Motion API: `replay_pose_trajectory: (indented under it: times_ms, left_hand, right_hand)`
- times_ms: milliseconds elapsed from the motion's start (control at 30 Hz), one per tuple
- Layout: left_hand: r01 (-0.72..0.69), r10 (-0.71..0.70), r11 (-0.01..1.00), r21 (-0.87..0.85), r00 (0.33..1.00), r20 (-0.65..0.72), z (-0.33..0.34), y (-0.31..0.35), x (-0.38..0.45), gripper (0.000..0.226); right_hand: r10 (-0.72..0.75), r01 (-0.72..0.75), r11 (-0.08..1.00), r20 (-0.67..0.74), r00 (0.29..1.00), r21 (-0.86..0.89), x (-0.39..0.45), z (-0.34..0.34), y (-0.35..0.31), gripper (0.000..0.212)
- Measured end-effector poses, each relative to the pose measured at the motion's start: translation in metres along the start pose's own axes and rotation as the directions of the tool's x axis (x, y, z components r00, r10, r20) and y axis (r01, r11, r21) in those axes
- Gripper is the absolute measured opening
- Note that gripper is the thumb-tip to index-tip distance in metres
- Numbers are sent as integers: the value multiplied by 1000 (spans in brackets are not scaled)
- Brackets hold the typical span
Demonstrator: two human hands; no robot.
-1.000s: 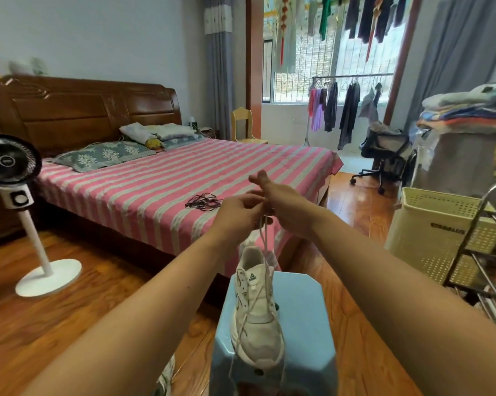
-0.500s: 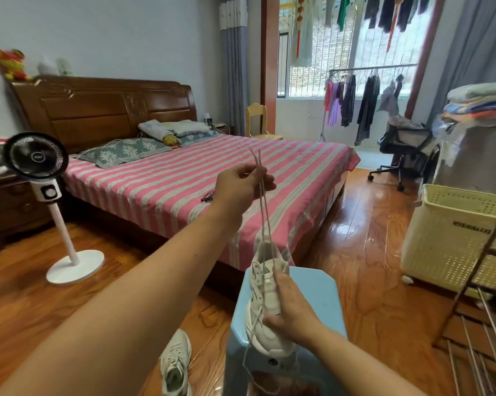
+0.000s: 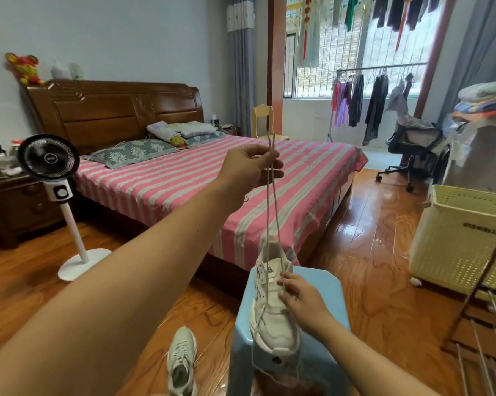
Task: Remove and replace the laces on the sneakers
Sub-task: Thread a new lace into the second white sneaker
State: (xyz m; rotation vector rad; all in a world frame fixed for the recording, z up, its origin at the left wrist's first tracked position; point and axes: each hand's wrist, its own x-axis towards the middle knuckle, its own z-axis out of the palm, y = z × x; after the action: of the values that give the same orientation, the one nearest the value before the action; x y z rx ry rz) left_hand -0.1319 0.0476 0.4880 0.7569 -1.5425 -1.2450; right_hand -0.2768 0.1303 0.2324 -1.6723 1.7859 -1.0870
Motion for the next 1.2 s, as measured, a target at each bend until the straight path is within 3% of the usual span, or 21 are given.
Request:
replay_pose_trajectory:
  times_ms: [67,133,233,367,400,500,567,633,733,900,1033,1133,1200]
  left_hand:
    - [2,-2,1000,-4,1000,3,4,-4,-5,10]
    - [14,-14,1000,-26,1000,7,7,-12,-11,11]
    - [42,-41,998,-54,999,20,12,-26,-18,12]
    - [75,-73,993,-86,997,36,21,-38,-24,14]
    - [82,-79,992,-94,996,36,23,-39,-25,14]
    - [88,-85,992,-95,996,40,27,-35,-26,14]
    - [81,-78,994,-77,996,42,25,-28,-25,15]
    - [70,-67,995,-64,997,44,24,-21,-23,16]
    - [74,-72,995,-59,997,38,24,-18,-23,19]
    - [99,-95,990,-98,994,48,25,-23,-30,19]
    - [116,-109,987,-107,992,62,26,-26,-37,17]
    - [110,-104,988,-106,993,61,23,-21,-37,18]
    - [94,-89,991,-98,995,54,19,-17,-35,16]
  right_hand:
    - [67,-42,992,-215,974,117,-11,-3,3,25]
    - [208,-186,977,-272,939,103,-31,2,9,30]
    - [438,-431,898,-91,894,88,-67,19,27,51]
    - [504,-493,836,18,863,241,-85,37,30,72]
    - [555,-546,799,41,831,252,-86,40,31,69]
    - [687,-683,620,153,710,386,-93,40,29,34]
    - [664,-698,590,249,705,405,-97,25,16,16]
    - [620,-698,591,327,714,405,-95,10,3,15]
    - [648,-696,571,281,708,435,-95,13,3,21]
    - [572,-655,336,407,713,677,-117,56,0,32]
    - [453,-627,365,458,765,688,-118,77,-22,23]
    - [402,-694,238,582,707,679,-114,79,-33,24]
    - [351,-720,300,629,693,626,-111,69,-40,28]
